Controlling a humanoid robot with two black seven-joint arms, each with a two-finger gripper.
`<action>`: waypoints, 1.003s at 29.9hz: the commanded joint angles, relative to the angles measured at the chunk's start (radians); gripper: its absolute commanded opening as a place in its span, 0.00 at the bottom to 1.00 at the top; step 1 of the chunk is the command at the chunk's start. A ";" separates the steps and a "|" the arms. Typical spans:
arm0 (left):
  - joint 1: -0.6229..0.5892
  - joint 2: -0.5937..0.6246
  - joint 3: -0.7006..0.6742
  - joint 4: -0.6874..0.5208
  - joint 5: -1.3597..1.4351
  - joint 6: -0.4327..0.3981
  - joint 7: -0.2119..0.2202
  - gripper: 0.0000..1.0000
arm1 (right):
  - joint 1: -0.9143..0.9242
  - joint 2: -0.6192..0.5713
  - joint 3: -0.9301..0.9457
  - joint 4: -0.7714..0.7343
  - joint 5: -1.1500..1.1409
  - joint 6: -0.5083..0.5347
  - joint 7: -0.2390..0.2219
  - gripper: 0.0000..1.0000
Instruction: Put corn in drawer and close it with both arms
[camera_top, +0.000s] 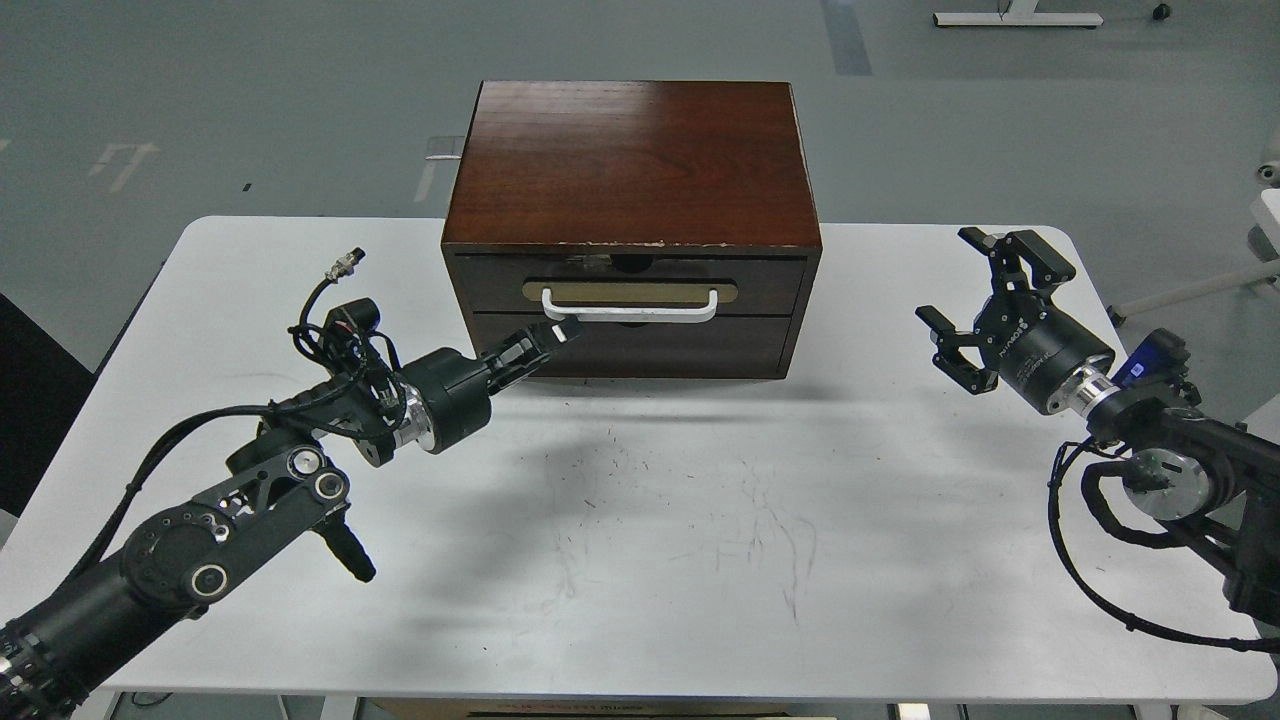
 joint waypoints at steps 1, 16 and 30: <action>0.028 0.033 0.005 -0.047 -0.017 -0.028 -0.007 0.00 | 0.001 -0.002 0.000 0.002 0.001 -0.001 0.000 0.99; 0.079 0.192 -0.110 -0.208 -0.400 -0.087 -0.106 1.00 | 0.000 0.001 0.011 0.002 0.001 0.000 0.000 1.00; 0.121 0.228 -0.179 -0.003 -0.812 -0.081 -0.106 1.00 | -0.002 0.007 0.017 0.000 0.001 -0.001 0.000 1.00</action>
